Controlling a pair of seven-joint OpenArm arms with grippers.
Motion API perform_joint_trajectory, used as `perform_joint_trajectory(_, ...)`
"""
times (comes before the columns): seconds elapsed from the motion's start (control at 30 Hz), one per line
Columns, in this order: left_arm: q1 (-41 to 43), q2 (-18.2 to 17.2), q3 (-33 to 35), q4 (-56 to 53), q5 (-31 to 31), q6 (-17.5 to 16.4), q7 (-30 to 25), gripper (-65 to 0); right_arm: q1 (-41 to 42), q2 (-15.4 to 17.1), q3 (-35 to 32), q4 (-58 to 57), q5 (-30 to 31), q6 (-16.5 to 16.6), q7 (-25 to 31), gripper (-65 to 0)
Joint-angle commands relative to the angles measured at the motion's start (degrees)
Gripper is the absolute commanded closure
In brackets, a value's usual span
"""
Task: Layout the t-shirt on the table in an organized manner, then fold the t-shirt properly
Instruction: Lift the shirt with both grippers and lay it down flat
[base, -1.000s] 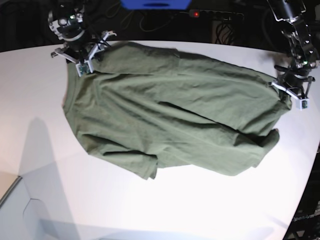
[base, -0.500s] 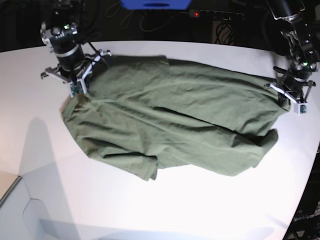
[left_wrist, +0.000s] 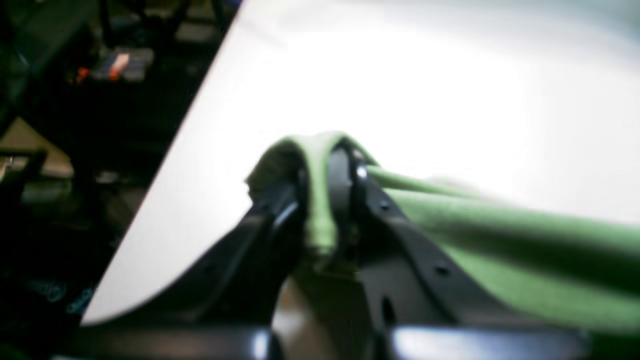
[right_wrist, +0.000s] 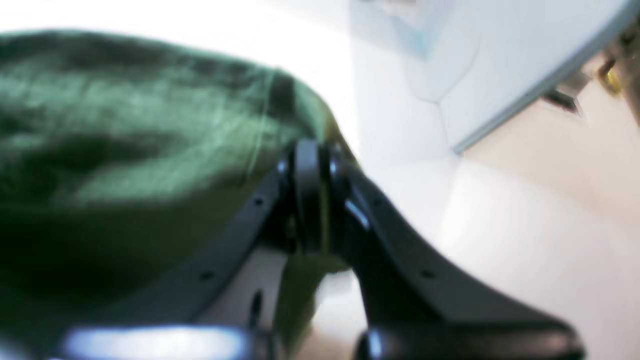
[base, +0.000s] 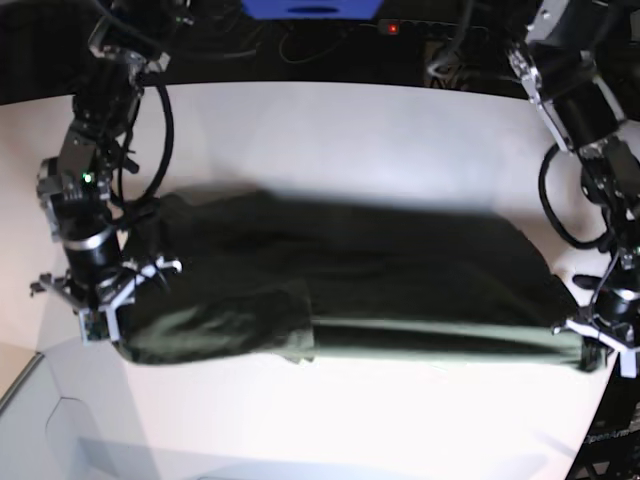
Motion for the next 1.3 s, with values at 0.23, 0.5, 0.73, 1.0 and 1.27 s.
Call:
perform_joint_trajectory(0.23,-21.6,-0.5,17.8,-15.2,-0.6,0.0,-2.4,-0.1,28.6,6.4,-0.2,-18.4,-0.4,-1.2,-2.4,0.0)
perform_joint_trajectory(0.5,-43.1,2.9,21.4,-30.5,-0.7,0.0,-2.5,-0.1,50.7,10.2,-0.2,-36.0,-0.4,-1.3,-2.2,0.0)
perform_joint_trajectory(0.73,-53.9,2.8,21.4,-34.7,-0.9,0.0,-1.9,-0.1,58.7,11.0,0.0,-37.6,-0.4,-1.3,-2.0,0.0)
perform_joint_trajectory(1.0,-39.8,-0.7,21.2,-20.4,-1.2,0.0,1.3,-0.1,43.8,11.9,0.3,-25.4,0.0,-1.3,-2.1,0.0)
perform_joint_trajectory(1.27,-15.5,-0.4,14.0,-3.9,-1.2,-0.5,4.8,-0.1,19.5,8.7,1.6,-10.9,6.9,-1.3,-2.1,0.0)
